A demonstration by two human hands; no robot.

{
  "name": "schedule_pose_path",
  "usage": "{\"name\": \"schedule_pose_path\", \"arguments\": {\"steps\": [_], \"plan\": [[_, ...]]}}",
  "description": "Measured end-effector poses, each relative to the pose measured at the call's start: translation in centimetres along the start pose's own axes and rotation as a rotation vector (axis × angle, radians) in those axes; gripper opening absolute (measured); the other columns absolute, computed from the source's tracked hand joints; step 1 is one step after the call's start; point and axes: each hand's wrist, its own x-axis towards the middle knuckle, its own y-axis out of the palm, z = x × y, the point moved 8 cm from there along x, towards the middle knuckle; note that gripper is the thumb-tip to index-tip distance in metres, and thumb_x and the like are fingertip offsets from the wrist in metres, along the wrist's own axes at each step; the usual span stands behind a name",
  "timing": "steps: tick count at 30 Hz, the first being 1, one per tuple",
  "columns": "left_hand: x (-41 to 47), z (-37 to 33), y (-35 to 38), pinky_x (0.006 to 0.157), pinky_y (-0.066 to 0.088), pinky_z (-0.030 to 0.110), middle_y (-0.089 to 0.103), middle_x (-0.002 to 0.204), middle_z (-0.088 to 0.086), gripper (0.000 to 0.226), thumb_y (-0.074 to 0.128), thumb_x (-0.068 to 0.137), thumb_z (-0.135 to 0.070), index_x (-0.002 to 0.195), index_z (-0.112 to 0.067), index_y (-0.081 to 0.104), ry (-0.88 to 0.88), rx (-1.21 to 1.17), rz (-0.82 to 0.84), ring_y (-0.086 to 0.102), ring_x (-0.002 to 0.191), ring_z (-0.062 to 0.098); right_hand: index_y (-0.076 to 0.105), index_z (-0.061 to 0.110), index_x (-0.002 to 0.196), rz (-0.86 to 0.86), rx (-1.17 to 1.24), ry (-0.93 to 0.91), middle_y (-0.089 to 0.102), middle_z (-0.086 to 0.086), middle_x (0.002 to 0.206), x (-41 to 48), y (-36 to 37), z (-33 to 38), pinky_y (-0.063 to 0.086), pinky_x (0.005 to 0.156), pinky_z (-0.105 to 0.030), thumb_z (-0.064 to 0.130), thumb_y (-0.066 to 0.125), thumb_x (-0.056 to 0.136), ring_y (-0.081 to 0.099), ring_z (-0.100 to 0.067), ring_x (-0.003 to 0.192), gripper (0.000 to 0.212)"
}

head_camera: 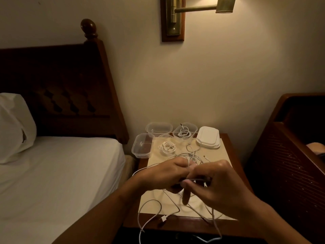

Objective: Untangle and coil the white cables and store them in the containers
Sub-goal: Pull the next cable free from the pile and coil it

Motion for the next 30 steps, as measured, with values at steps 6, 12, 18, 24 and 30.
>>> {"name": "schedule_pose_path", "arguments": {"steps": [6,12,18,24,30], "plan": [[0.3,0.9,2.6,0.038,0.015,0.023,0.056,0.056,0.006,0.089,-0.002,0.094,-0.076,0.074,-0.009,0.053,0.012,-0.309,0.274,0.015,0.039,0.018,0.078,0.016,0.080,-0.085,0.047,-0.208,0.070,0.012,0.073,1.3,-2.0,-0.3,0.054,0.055,-0.018,0.024,0.091,0.072,0.068,-0.002,0.064,0.017],[0.0,0.8,4.0,0.037,0.012,0.024,0.057,0.057,0.007,0.105,0.001,0.093,-0.081,0.116,0.004,0.058,0.036,-0.525,0.489,0.017,0.035,0.008,0.078,0.011,0.088,-0.030,0.299,-0.127,0.070,0.003,0.083,2.2,-1.9,-3.1,0.059,0.062,-0.037,0.020,0.080,0.083,0.069,-0.021,0.076,0.011],[-0.4,-0.7,4.1,0.039,0.026,0.019,0.069,0.072,0.012,0.064,0.014,0.109,-0.046,0.116,0.004,0.053,0.203,-0.674,0.421,0.038,0.036,0.007,0.075,0.001,0.094,-0.090,0.674,0.028,0.071,-0.011,0.086,2.0,-0.2,-4.6,0.058,0.072,-0.035,0.013,0.067,0.093,0.069,-0.027,0.083,0.014],[-0.5,-2.0,2.3,0.101,0.053,0.045,0.066,0.122,0.027,0.057,0.028,0.110,-0.041,0.129,0.005,0.055,0.329,-0.826,0.237,0.068,0.113,0.035,0.079,0.012,0.084,-0.211,0.987,0.383,0.070,-0.018,0.074,-0.9,4.6,-5.7,0.053,0.046,-0.033,0.013,0.073,0.089,0.063,-0.031,0.056,0.008],[0.1,-2.2,-0.9,0.121,0.026,0.061,0.047,0.149,0.032,0.061,0.022,0.112,-0.039,0.144,0.008,0.044,0.321,-0.810,0.053,0.042,0.142,0.046,0.075,0.026,0.103,-0.003,0.299,0.319,0.067,0.005,0.071,-2.6,6.2,-3.9,0.044,0.055,-0.020,0.027,0.059,0.100,0.059,-0.012,0.061,0.016]]}}
